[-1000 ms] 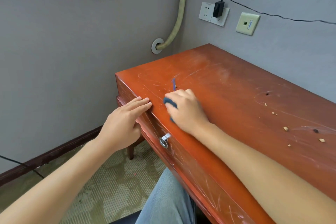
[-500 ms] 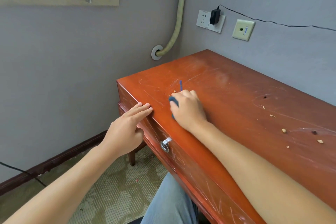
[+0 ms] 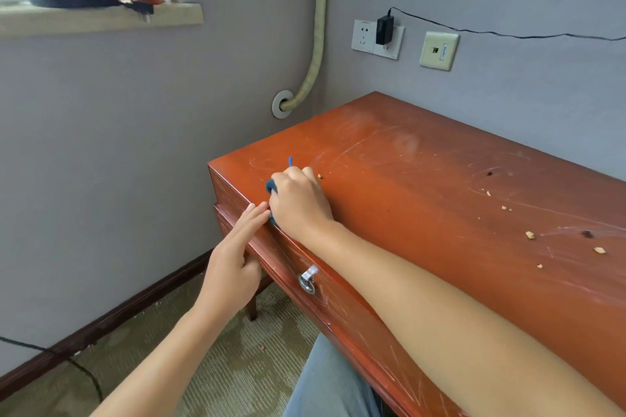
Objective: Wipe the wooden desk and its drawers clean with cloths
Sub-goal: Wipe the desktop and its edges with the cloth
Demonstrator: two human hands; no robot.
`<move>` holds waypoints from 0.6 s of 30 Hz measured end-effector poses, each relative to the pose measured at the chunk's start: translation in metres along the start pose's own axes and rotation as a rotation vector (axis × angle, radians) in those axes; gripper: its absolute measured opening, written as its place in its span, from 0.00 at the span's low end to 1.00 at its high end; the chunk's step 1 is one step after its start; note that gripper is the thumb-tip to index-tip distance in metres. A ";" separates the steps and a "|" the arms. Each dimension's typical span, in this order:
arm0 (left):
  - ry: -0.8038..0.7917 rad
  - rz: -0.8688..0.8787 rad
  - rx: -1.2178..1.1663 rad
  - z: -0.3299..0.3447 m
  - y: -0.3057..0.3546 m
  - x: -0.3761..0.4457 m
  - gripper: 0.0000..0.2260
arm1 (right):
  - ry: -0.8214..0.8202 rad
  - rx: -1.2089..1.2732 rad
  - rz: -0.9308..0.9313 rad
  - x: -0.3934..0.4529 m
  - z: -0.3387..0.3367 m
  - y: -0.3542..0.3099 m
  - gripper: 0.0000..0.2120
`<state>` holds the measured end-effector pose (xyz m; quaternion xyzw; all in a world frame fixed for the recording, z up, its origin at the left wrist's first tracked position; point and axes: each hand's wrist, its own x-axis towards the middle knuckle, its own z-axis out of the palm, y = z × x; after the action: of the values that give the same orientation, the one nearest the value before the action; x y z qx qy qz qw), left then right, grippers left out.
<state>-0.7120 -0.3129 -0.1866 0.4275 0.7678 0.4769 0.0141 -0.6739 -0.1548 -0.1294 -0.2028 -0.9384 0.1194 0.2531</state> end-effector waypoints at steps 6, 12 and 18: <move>-0.032 0.070 0.063 -0.007 -0.006 0.001 0.43 | -0.050 -0.116 0.094 0.046 -0.002 0.017 0.12; -0.037 0.084 0.132 -0.009 -0.006 0.001 0.42 | -0.039 -0.292 0.269 0.047 -0.017 0.042 0.15; -0.022 0.068 0.194 -0.009 -0.001 0.002 0.39 | -0.017 -0.473 0.496 0.021 -0.063 0.106 0.19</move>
<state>-0.7175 -0.3183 -0.1822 0.4580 0.7951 0.3959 -0.0350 -0.6233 -0.0441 -0.1019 -0.4768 -0.8643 -0.0421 0.1544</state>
